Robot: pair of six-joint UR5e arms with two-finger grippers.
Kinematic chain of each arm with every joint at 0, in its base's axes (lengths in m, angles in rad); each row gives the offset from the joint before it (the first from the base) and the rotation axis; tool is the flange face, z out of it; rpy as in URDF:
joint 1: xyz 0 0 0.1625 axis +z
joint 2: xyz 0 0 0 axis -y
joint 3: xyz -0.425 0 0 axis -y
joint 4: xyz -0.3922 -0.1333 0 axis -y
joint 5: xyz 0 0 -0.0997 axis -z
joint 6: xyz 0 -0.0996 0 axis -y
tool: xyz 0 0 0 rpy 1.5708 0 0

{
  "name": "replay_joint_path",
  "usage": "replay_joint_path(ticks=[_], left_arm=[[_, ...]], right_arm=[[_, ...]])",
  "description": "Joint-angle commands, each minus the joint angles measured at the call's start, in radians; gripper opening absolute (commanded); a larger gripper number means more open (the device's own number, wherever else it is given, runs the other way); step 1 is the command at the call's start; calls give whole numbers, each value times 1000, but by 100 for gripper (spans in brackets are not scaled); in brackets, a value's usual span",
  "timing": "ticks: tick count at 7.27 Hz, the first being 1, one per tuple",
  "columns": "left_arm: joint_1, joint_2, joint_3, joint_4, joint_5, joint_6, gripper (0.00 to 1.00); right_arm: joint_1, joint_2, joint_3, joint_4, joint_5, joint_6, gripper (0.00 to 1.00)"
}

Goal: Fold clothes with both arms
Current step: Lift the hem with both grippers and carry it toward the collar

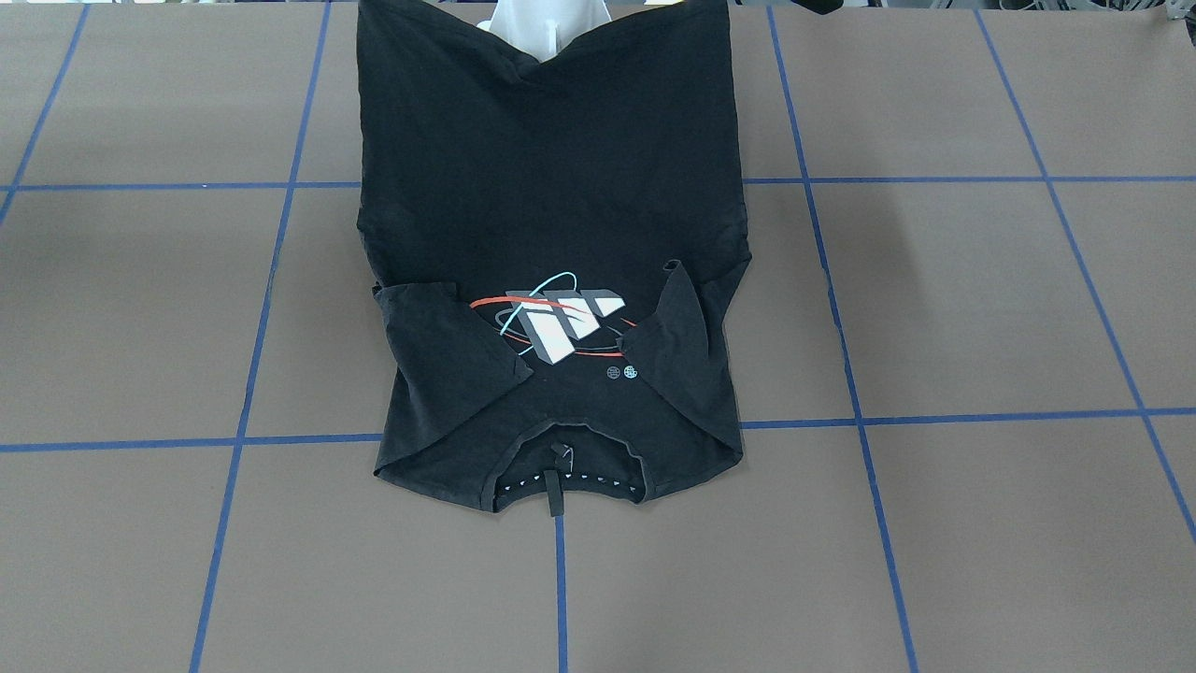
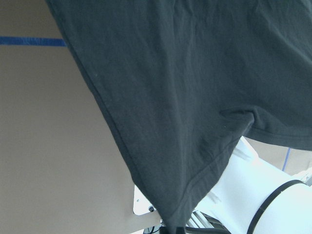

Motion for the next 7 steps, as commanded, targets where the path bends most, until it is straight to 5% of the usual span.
replay_joint_path(ticks=[1, 4, 7], left_arm=[[-173, -31, 89, 25, 18, 132, 0], [-367, -241, 328, 34, 73, 137, 0], [-455, -392, 374, 117, 90, 142, 0]], right_arm=[[128, 105, -48, -78, -38, -4, 0], [356, 303, -278, -85, -34, -14, 0], [530, 364, -327, -83, 0, -20, 0]])
